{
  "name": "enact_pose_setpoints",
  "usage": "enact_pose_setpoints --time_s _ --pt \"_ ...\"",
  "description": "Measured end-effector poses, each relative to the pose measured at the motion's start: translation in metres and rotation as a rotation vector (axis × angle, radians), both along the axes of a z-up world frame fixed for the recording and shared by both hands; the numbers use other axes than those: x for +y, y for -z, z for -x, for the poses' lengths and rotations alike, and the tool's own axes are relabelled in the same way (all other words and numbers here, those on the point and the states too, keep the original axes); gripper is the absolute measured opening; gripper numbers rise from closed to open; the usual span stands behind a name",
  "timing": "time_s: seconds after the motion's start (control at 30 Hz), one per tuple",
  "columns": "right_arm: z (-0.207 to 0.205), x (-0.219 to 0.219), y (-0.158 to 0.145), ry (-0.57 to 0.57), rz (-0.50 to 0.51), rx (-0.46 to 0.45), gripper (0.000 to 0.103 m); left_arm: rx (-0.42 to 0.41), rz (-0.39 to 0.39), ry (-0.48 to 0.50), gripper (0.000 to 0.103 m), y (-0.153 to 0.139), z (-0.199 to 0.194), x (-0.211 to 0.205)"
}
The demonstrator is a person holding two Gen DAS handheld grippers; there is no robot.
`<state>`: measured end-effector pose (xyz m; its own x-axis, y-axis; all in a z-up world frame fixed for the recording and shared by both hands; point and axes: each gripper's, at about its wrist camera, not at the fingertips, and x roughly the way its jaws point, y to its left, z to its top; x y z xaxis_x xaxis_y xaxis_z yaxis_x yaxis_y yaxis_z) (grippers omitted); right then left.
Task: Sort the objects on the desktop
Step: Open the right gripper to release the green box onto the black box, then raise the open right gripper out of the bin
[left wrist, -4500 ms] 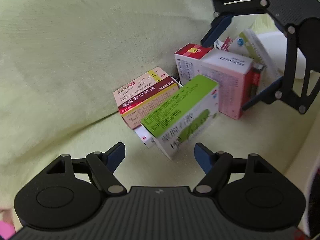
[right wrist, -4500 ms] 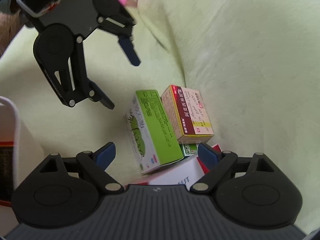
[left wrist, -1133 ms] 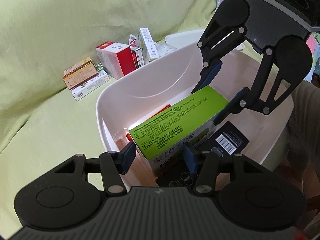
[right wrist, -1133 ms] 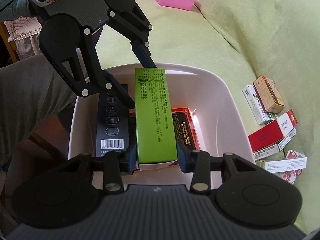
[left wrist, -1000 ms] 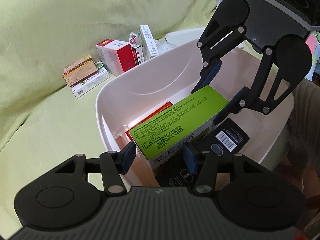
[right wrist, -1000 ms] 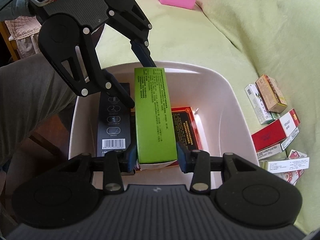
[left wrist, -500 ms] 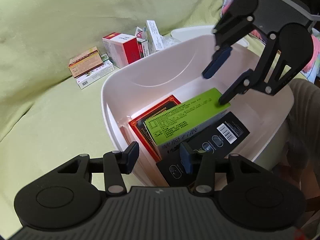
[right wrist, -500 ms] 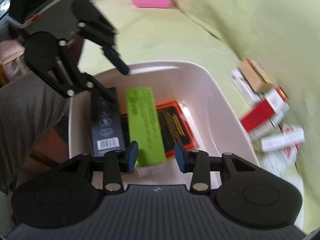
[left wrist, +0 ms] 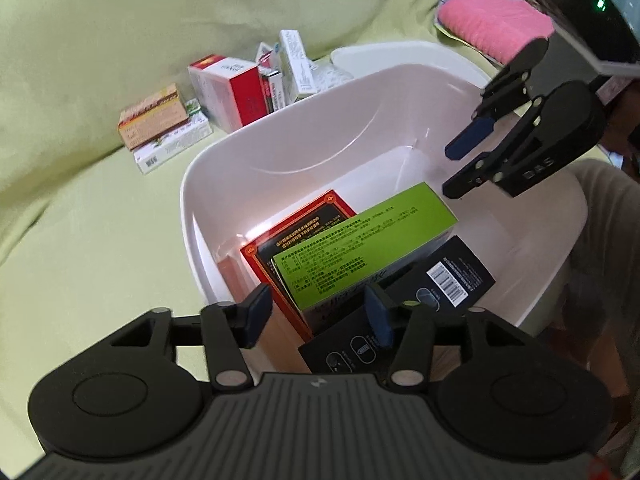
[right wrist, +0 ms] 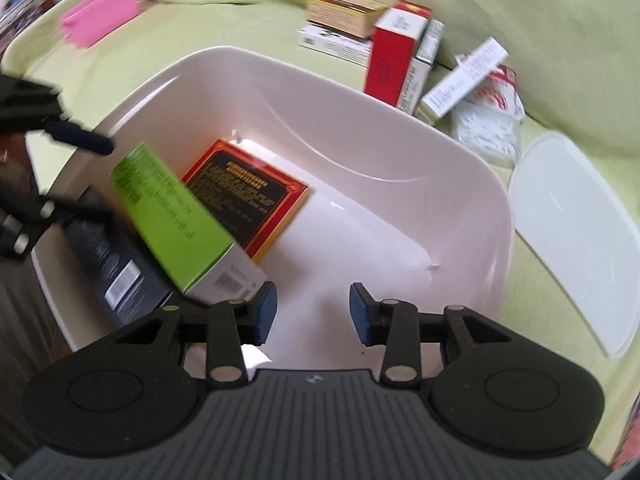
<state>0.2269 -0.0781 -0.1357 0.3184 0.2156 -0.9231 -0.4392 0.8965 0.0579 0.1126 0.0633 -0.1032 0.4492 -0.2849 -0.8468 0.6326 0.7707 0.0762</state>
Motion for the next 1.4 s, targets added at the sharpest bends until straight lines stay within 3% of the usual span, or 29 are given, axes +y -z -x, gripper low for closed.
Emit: enact_pose_setpoints --time_s 0.37,0.67,1.4 --pt "-0.002 0.003 0.014 0.088 -0.081 0.050 0.035 0.111 0.088 -0.026 0.067 0.003 -0.015 0.002" --pt "-0.003 0.012 0.017 0.061 -0.097 0.059 0.036 0.158 0.113 -0.046 0.070 0.004 -0.013 0.007" --pt "0.012 0.019 0.015 0.077 -0.107 0.064 0.037 0.168 0.092 -0.079 0.070 0.002 0.001 0.010"
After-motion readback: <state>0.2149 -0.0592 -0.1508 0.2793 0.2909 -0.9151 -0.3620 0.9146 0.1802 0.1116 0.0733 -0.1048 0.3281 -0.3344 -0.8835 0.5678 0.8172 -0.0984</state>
